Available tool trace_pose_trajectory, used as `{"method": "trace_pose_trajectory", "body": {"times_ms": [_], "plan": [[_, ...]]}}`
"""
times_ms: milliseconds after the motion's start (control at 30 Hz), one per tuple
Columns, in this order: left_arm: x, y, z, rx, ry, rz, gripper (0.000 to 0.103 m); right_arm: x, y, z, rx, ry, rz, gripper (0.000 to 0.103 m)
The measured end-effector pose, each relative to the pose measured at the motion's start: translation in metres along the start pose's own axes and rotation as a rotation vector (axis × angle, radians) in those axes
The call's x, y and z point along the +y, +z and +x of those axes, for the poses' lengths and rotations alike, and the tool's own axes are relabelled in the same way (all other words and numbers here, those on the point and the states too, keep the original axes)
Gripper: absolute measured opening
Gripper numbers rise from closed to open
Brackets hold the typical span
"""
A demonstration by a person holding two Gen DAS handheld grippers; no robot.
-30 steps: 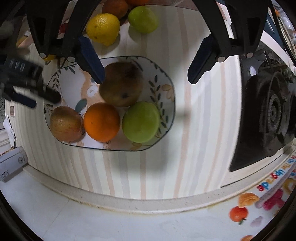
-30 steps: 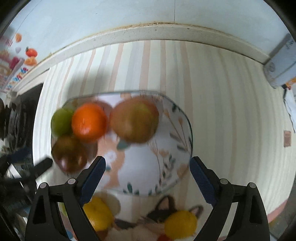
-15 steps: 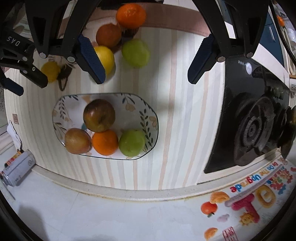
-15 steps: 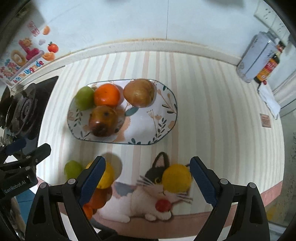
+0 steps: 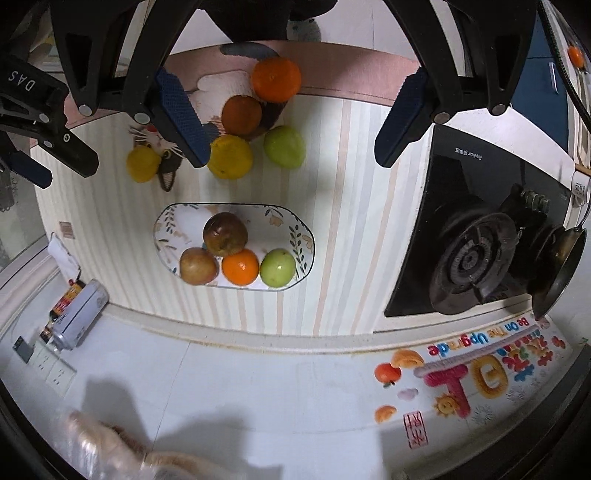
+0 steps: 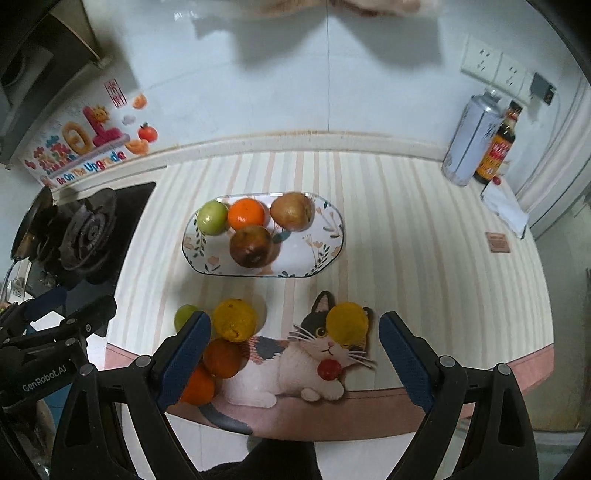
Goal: Organize fruits
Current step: 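Move both open tools back toward the remaining fruits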
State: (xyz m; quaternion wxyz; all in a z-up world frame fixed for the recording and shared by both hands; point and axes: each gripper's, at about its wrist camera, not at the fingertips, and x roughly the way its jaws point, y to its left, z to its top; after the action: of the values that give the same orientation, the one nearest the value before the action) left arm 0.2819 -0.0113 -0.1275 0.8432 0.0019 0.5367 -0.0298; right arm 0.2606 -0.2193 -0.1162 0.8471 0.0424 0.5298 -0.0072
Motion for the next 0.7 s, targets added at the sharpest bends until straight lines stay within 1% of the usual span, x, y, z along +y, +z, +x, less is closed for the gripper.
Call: {"method": "trace_pose_trajectory", "body": {"times_ms": [133,267,367,433,500,600,633,667,700], "plan": [[-0.002,-0.004,-0.021,-0.044,-0.001,0.006,0.091,-0.001,-0.008,-0.021,-0.032,0.004,0.008,0.095],[-0.004,-0.007,-0.035,-0.070,-0.011,0.013,0.091,-0.003,-0.013,-0.033,-0.048,0.009,0.026,0.095],[-0.006,-0.008,-0.040,-0.090,-0.009,0.023,0.091,-0.007,-0.014,-0.039,-0.056,0.026,0.047,0.095],[-0.005,-0.008,-0.039,-0.089,-0.013,0.017,0.091,-0.009,-0.015,-0.038,-0.055,0.039,0.063,0.095],[-0.005,-0.008,-0.035,-0.085,-0.026,0.012,0.091,-0.012,-0.016,-0.030,-0.034,0.065,0.080,0.095],[-0.006,-0.010,-0.022,-0.065,0.005,0.033,0.092,-0.015,-0.019,-0.009,0.024,0.112,0.101,0.095],[-0.007,-0.012,-0.015,-0.054,0.028,0.047,0.099,-0.016,-0.022,0.003,0.051,0.133,0.109,0.095],[-0.007,-0.015,-0.009,-0.045,0.045,0.059,0.103,-0.017,-0.024,0.015,0.078,0.159,0.119,0.095],[-0.007,-0.017,-0.001,-0.032,0.063,0.070,0.103,-0.017,-0.028,0.030,0.113,0.187,0.137,0.095]]}}
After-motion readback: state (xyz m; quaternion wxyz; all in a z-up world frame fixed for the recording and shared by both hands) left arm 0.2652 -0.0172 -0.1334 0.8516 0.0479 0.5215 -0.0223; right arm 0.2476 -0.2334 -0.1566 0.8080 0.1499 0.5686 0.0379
